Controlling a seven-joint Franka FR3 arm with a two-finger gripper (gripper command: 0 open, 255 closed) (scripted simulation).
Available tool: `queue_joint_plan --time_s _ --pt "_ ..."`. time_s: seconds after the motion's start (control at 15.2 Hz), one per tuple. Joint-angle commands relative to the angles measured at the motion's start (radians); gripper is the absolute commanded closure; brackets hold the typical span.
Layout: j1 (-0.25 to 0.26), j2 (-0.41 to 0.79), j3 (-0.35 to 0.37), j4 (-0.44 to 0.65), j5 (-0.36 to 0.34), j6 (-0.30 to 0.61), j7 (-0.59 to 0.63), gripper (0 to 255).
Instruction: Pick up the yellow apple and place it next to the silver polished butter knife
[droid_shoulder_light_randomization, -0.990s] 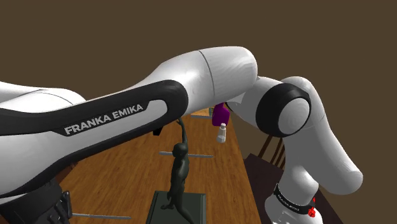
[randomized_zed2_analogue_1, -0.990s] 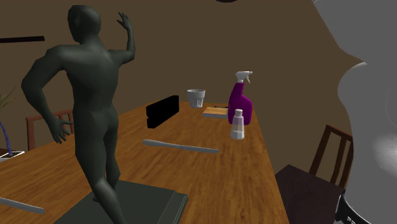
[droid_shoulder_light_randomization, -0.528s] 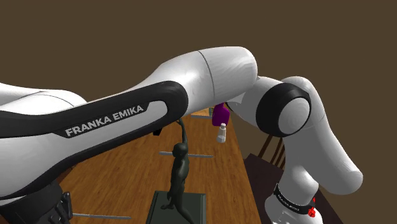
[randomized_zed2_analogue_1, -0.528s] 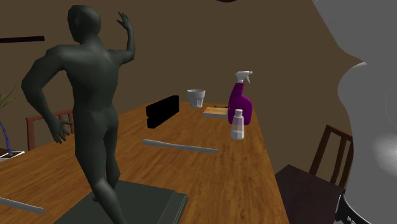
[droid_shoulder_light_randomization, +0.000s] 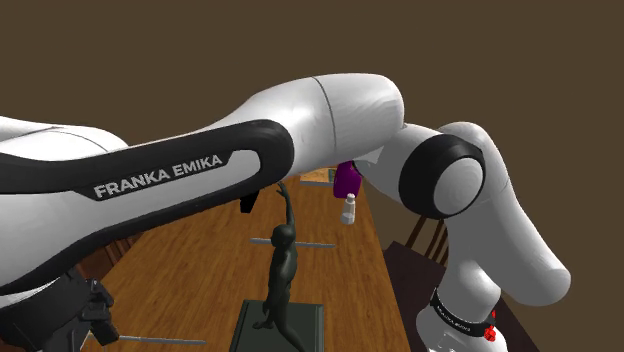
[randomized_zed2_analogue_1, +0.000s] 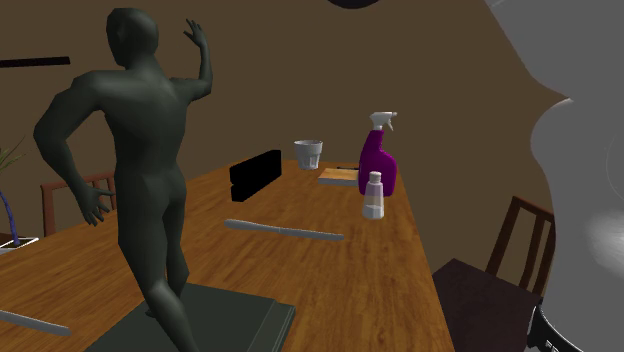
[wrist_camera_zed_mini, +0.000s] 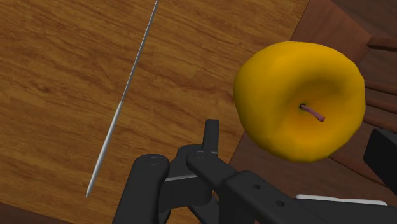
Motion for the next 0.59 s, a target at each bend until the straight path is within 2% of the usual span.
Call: queue_joint_plan --time_s 0.0,0.07,0.53 --pt "0.006 0.026 -0.001 0.102 -0.004 -0.077 0.002 0" --pt "0.010 0.046 -0.002 0.163 -0.006 -0.118 0.003 0" --pt "0.011 0.046 -0.002 0.163 -0.006 -0.118 0.003 0"
